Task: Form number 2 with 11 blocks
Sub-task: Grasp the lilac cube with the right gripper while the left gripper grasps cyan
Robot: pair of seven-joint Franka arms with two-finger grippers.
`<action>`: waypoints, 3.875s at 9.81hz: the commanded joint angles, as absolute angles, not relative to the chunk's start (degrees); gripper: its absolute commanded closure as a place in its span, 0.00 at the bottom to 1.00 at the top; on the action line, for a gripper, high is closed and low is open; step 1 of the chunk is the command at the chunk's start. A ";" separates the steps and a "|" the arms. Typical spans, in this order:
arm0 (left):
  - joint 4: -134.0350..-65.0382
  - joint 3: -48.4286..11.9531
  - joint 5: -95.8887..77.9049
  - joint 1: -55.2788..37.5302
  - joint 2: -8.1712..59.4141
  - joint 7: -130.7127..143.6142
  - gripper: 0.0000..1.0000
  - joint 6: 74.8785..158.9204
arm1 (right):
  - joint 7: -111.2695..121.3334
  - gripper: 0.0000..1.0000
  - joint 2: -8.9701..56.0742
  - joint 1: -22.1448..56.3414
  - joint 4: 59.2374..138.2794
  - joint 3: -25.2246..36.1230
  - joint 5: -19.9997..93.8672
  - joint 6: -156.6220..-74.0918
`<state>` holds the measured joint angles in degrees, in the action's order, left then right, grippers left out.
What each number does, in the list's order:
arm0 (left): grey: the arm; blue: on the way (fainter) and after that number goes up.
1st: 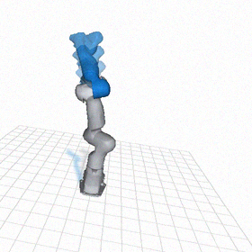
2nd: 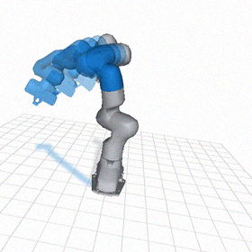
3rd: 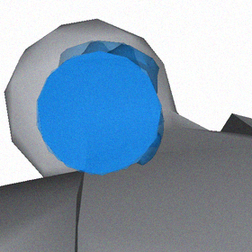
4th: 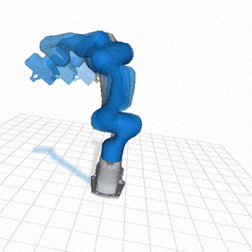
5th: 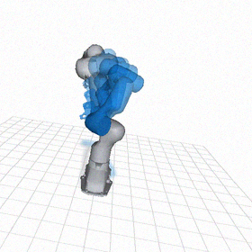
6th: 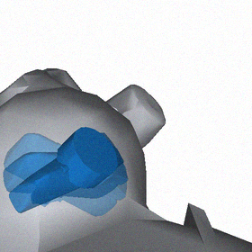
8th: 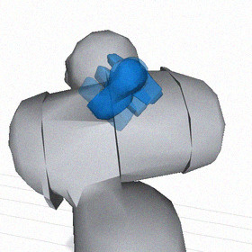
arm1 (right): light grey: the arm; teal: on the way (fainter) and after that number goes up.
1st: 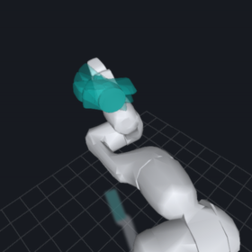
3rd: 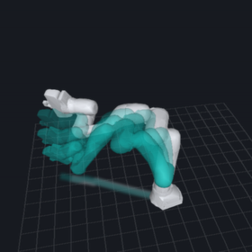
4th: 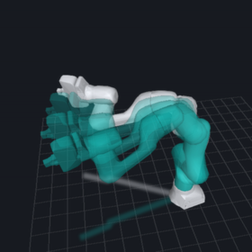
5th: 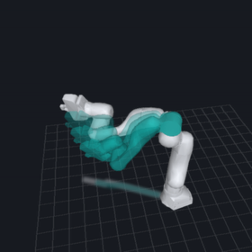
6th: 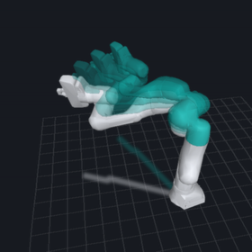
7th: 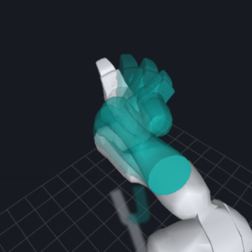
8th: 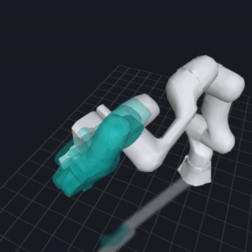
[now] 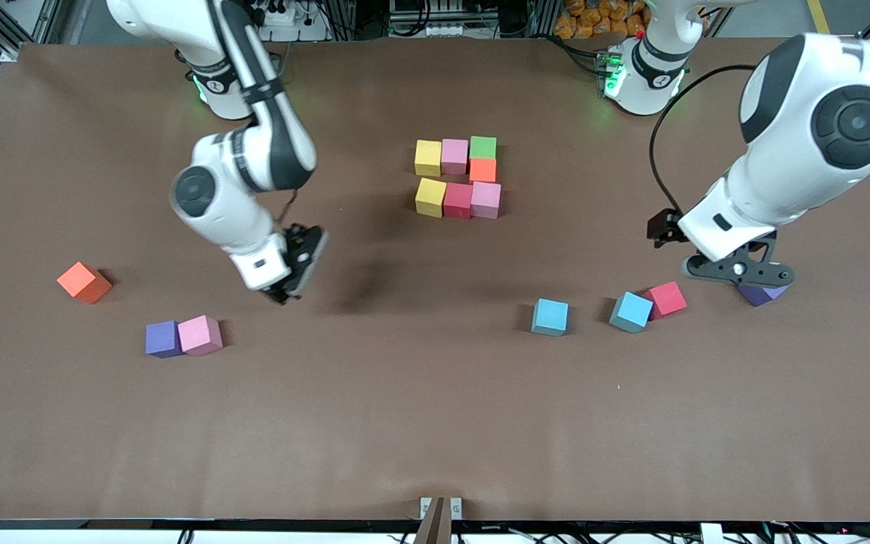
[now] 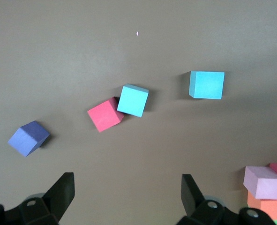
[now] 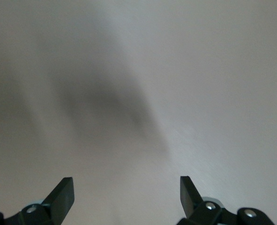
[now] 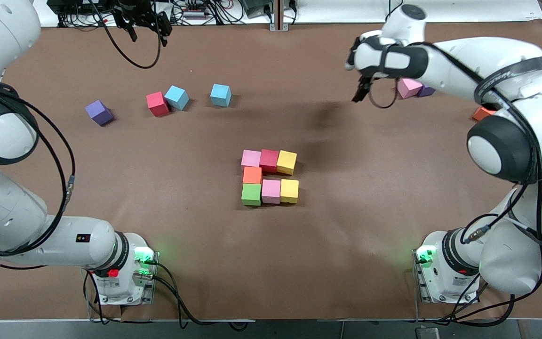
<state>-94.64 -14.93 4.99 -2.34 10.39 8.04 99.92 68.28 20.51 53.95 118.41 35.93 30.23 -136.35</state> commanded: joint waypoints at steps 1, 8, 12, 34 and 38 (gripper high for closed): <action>-99.05 -15.82 3.61 -2.10 9.66 8.44 0.00 105.10 | 69.70 0.00 20.91 48.98 118.30 36.38 29.62 -135.70; -98.18 -17.58 3.60 -9.56 19.32 18.59 0.00 116.00 | 64.95 0.00 30.74 35.79 111.11 36.39 37.60 -141.15; -97.65 -17.40 4.31 -12.66 25.56 21.00 0.00 122.68 | 60.85 0.00 37.52 34.54 110.13 36.30 48.24 -140.37; -97.56 -16.43 16.96 -11.43 38.93 21.01 0.00 135.53 | 45.55 0.84 37.62 39.62 107.84 35.42 52.56 -135.79; -97.56 -16.44 16.70 -11.25 39.11 21.27 0.00 135.53 | 36.41 0.84 36.57 45.34 108.02 35.68 52.47 -134.74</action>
